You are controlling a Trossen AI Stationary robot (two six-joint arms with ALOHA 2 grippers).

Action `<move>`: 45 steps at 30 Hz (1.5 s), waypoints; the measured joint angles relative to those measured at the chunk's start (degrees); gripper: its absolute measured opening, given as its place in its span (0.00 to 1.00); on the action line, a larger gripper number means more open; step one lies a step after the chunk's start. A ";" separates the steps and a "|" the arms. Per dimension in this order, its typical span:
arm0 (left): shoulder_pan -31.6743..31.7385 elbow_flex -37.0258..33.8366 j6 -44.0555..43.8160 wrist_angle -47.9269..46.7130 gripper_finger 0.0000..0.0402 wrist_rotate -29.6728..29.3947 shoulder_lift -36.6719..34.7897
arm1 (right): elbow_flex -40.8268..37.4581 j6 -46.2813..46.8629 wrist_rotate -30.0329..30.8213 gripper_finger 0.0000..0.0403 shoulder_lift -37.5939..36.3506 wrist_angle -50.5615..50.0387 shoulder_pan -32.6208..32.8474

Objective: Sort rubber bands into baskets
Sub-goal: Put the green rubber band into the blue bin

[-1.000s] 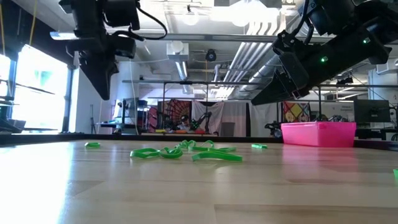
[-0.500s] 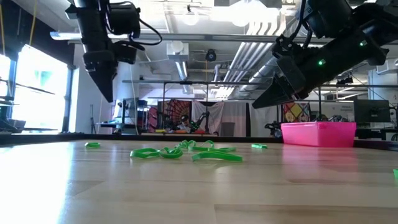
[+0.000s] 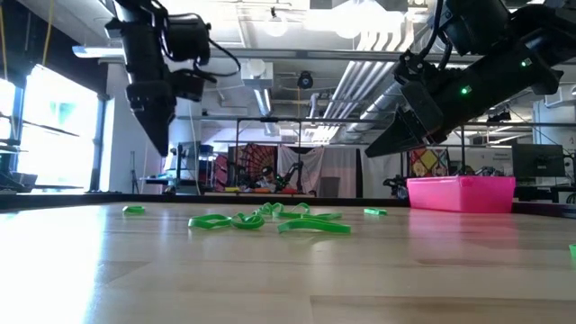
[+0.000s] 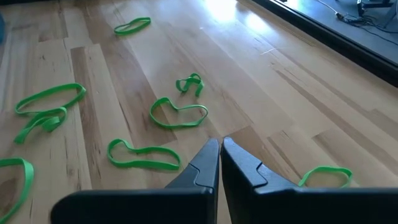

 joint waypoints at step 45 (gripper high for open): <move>-10.64 0.00 6.84 -1.47 0.32 4.33 15.06 | 0.00 0.02 0.02 0.02 0.00 -0.68 -0.02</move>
